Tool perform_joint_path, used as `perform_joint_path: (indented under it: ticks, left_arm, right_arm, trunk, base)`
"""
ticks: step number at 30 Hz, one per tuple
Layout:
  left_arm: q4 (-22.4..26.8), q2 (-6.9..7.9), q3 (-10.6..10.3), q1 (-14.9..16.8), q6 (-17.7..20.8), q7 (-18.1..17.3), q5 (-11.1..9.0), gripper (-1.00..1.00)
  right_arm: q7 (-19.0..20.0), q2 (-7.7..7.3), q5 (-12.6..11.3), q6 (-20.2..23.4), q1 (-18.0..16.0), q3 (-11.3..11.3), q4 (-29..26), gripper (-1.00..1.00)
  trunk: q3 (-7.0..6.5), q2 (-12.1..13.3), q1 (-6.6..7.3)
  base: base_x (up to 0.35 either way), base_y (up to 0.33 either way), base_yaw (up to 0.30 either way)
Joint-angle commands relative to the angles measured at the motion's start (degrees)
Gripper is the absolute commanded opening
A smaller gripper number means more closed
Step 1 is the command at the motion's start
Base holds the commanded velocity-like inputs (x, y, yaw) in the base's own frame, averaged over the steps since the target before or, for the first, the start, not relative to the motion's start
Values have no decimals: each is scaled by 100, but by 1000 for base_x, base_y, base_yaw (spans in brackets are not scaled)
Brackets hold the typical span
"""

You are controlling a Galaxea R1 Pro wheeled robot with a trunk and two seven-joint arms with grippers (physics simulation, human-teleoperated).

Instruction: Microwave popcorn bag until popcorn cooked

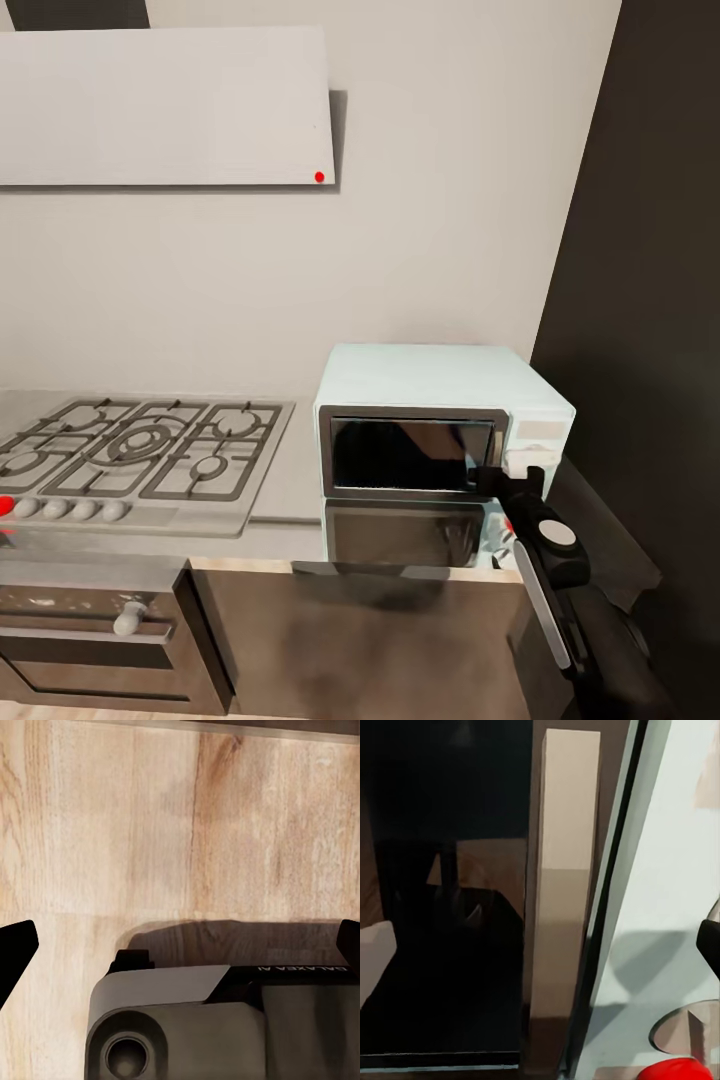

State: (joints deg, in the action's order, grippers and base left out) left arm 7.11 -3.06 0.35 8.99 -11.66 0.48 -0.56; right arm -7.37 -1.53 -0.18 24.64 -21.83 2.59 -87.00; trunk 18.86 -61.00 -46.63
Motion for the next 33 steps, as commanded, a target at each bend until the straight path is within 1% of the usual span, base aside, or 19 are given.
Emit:
perform_joint_path:
  ticks: [1, 16, 22, 33]
  left_arm:
    - [-8, -2, 0, 6, -21, 5, -6, 100]
    - [-8, -2, 0, 6, -21, 5, -5, 100]
    - [-8, -2, 0, 6, -21, 5, -1, 100]
    - [-8, -2, 0, 6, -21, 5, -4, 100]
  right_arm:
    - [-36, -6, 5, 17, -225, 14, 272, -100]
    - [-28, -6, 1, 24, -225, 14, 272, -100]
    - [-28, -6, 1, 24, -225, 14, 272, -100]
    - [-19, -8, 1, 24, -225, 14, 263, -100]
  trunk:
    - [6, -2, -1]
    - [6, -2, -1]
    - [6, -2, -1]
    - [6, -2, -1]
  base:
    - [0, 0, 0]
    - [0, 0, 0]
    - [-150, 0, 0]
    - [-8, 0, 0]
